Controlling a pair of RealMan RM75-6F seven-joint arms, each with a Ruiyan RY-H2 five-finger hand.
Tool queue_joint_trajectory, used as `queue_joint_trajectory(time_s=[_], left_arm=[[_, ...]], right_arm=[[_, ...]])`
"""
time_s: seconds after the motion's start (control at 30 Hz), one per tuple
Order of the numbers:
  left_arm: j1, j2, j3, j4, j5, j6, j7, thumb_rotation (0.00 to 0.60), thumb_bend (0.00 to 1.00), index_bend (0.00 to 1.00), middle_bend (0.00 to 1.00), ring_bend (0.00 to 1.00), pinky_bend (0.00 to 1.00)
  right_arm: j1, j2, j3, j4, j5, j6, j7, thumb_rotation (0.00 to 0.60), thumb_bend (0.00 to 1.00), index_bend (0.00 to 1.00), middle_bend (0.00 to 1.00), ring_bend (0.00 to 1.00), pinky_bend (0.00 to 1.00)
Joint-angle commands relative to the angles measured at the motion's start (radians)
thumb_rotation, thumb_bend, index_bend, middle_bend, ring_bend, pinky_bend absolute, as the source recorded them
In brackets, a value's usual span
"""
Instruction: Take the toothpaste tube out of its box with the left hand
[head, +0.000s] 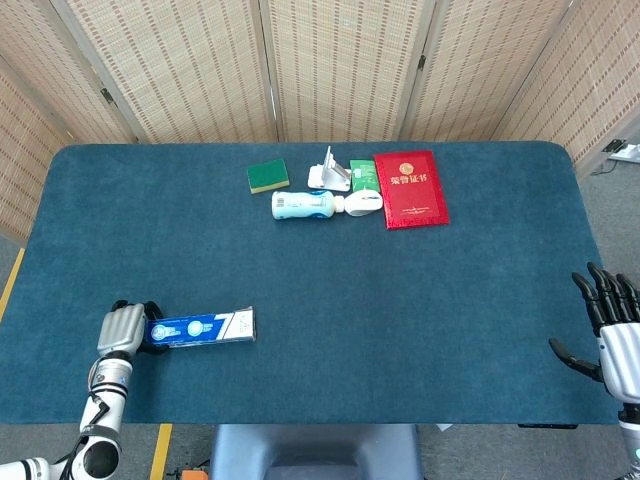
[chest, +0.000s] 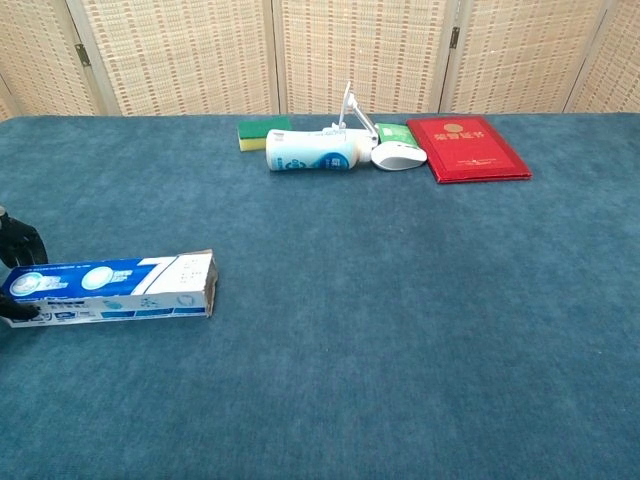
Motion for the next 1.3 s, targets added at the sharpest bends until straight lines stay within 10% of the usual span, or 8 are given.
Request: queue_joint_trajectory(time_s=[0.03, 0.27, 0.93, 1.3], left_arm=[[0.001, 0.001, 0.006, 0.007, 0.013, -0.006, -0.009, 0.600, 0.17, 0.47, 0.49, 0.34, 0.16], [-0.009, 0.030, 0.014, 0.020, 0.080, -0.052, -0.040, 0.600, 0.38, 0.49, 0.51, 0.35, 0.20], [-0.166, 0.042, -0.074, 0.099, 0.031, -0.306, -0.149, 0.600, 0.39, 0.48, 0.51, 0.33, 0.18], [-0.263, 0.043, -0.039, 0.054, -0.045, -0.201, 0.048, 0.600, 0.39, 0.48, 0.51, 0.34, 0.20]], right_arm=[[0.000, -0.001, 0.000, 0.000, 0.000, 0.000, -0.003, 0.600, 0.25, 0.00, 0.00, 0.00, 0.00], [-0.002, -0.004, -0.002, -0.001, -0.004, 0.005, -0.010, 0.600, 0.25, 0.00, 0.00, 0.00, 0.00], [-0.008, -0.003, -0.010, -0.010, -0.004, 0.003, -0.035, 0.600, 0.25, 0.00, 0.00, 0.00, 0.00], [-0.015, 0.001, -0.014, -0.007, -0.017, 0.017, -0.019, 0.600, 0.25, 0.00, 0.00, 0.00, 0.00]])
